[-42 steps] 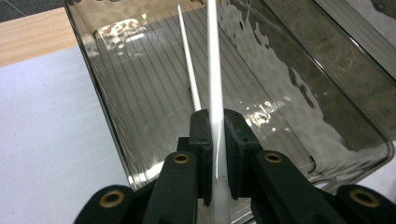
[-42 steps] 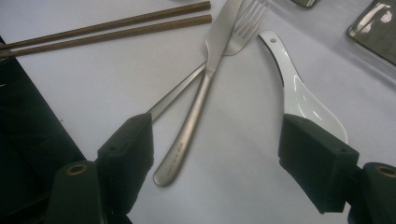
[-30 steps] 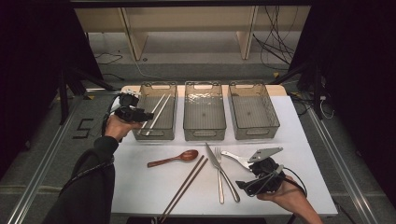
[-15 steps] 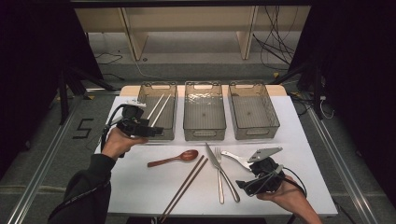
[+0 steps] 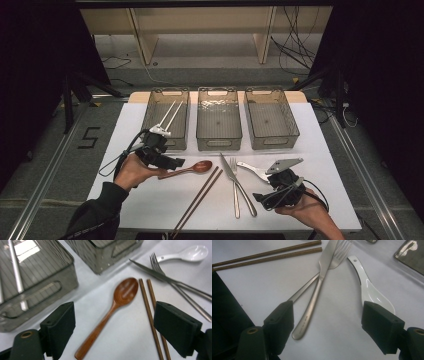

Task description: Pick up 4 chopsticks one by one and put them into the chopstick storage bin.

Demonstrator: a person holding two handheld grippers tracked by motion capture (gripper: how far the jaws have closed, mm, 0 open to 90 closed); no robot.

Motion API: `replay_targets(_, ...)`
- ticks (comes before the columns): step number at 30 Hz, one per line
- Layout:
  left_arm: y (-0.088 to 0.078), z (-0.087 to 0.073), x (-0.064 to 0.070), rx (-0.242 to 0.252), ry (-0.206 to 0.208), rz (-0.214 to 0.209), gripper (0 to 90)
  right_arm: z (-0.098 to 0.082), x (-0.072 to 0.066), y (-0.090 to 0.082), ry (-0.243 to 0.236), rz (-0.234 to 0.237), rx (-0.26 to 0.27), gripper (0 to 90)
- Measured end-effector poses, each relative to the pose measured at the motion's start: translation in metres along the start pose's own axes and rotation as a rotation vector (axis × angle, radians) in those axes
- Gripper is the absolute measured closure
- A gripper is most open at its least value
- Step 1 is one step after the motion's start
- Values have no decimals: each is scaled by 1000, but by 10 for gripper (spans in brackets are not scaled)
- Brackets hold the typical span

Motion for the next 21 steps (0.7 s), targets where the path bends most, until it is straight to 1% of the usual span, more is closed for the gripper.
replay_targets(2, 2, -4, 4, -7, 3, -6, 164, 0, 0, 0, -1, -2, 1, 271)
replay_targets(4, 3, -7, 10, -13, -16, -32, 164, 0, 0, 0, 0, -3, 1, 271)
replay_targets(5, 3, -9, 12, -14, -13, -36, 164, 0, 1, 0, -1, -4, 3, 270)
replay_targets(7, 5, -12, 15, -25, 5, -33, 162, 0, 1, -1, -1, -4, 3, 270)
replay_targets(10, 6, -14, 18, -20, -2, -35, 159, 0, 0, 0, -1, -2, 6, 269)
replay_targets(11, 6, -15, 18, -22, 5, -37, 159, 0, 0, 0, 0, -3, 7, 269)
replay_targets(12, 6, -17, 20, -25, 2, -42, 159, 0, 0, 0, 2, -4, 6, 269)
replay_targets(15, 8, -22, 23, -33, 12, -46, 157, 0, 0, 1, -2, -4, 4, 266)
replay_targets(16, 8, -23, 24, -39, 8, -48, 157, 0, 0, 1, -2, -5, 4, 265)
replay_targets(19, 11, -26, 26, -57, 17, -48, 155, 0, 1, 1, 1, -5, 5, 262)
replay_targets(21, 11, -27, 27, -60, 16, -53, 155, -1, 0, 1, 1, -1, 7, 261)
Point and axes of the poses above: each handheld gripper's, and its own axes: y roughly forward along the jaws, z roughly out of its top, x roughly to its right, the point moved 6 cm from there along y, roughly forward along the jaws, and after that the axes turned 8 degrees about z, right-handed, at the moved point
